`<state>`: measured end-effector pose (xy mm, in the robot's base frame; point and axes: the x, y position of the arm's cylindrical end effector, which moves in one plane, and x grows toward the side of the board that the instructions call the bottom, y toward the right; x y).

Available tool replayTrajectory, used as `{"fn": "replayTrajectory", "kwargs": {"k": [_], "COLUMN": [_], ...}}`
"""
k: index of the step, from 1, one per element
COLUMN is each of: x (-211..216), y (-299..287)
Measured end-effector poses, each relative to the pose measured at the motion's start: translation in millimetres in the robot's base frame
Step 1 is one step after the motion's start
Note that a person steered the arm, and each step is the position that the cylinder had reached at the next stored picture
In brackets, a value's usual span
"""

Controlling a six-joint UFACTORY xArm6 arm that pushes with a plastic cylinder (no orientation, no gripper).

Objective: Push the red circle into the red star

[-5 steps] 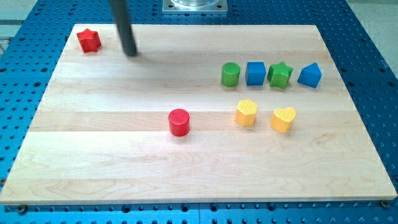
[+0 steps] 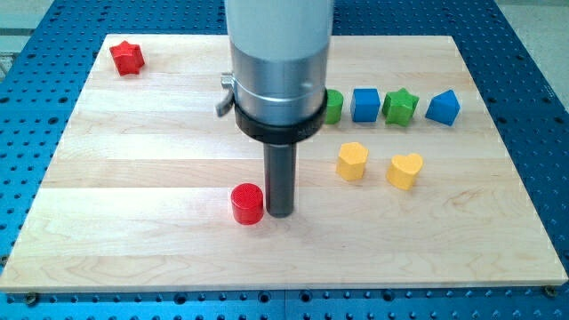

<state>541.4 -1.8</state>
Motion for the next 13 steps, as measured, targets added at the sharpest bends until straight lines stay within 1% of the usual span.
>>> {"fn": "replayTrajectory", "kwargs": {"k": [1, 3, 4, 5, 6, 8, 9, 10, 11, 12, 13], "x": [-0.3, 15.9, 4.4, -35.5, -3.7, -77.7, -102.4, -53.3, -59.2, -57.3, -107.6], "y": [-40.4, -43.8, -92.8, -111.0, -115.2, -145.0, -140.0, -146.8, -156.1, -193.4, -191.7]}}
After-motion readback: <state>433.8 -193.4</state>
